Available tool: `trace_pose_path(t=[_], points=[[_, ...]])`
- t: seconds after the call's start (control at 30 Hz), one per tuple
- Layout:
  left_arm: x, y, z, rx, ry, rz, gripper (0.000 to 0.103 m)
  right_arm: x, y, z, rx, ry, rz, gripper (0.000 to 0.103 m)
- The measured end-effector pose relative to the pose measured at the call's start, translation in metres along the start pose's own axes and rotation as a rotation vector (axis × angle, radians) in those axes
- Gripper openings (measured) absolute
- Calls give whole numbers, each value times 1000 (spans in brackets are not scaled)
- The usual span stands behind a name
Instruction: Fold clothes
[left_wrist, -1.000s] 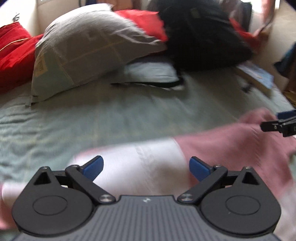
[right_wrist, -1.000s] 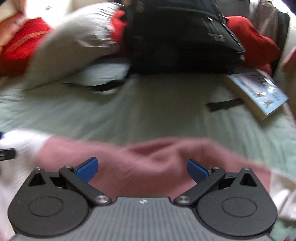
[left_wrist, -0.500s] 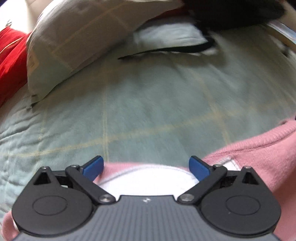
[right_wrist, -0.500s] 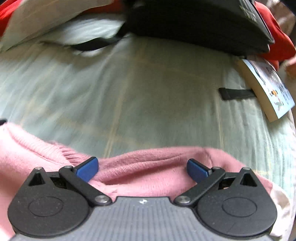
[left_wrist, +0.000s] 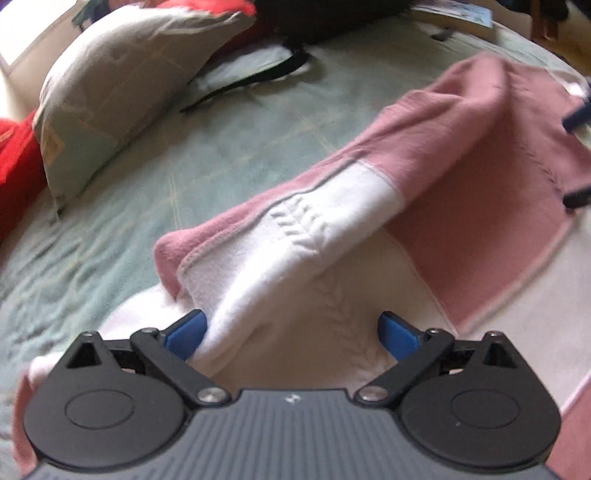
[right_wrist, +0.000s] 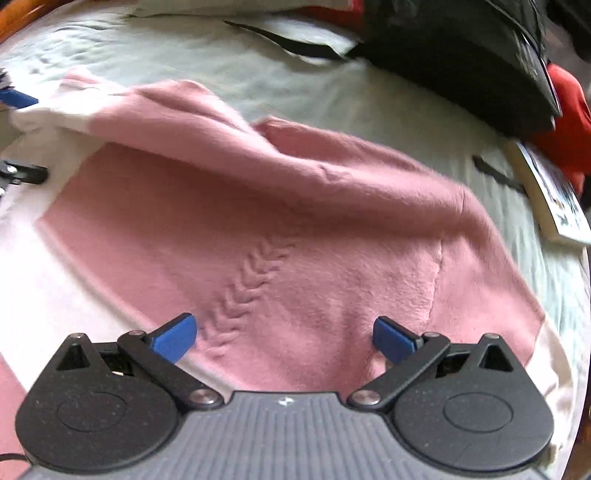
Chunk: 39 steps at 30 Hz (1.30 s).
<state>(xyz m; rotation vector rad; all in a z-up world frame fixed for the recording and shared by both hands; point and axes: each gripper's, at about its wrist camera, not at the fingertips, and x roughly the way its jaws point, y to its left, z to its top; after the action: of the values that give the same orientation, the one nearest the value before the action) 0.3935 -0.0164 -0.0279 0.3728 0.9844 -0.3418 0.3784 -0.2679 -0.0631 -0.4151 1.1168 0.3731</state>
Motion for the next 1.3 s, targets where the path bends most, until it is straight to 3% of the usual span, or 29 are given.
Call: trace_pose_path(t=[0.17,0.3,0.4,0.53,0.67,0.97,1.13,1.3], points=[[-19,2,2,3,-50,-17,99,-21,-14,33,25,-101,10,103],[-1,31,42,-126,-81,-3,99,-4,-52,80,187,-134,20,103],[36,47,62,-214,-2,25,98,29,-78,112,326,-92,12,103],[72,46,56,-204,99,95,98,84,-97,141,427,8,-69,103],[70,33,32,-148,107,81,98,94,-81,128,336,72,-76,103],[25,18,-15,-103,53,21,99,18,-36,46,169,40,-4,103],[8,3,-50,-47,52,40,99,11,-1,-7,66,71,-1,103],[-11,-1,-63,-45,40,36,99,-9,7,-17,17,3,35,103]])
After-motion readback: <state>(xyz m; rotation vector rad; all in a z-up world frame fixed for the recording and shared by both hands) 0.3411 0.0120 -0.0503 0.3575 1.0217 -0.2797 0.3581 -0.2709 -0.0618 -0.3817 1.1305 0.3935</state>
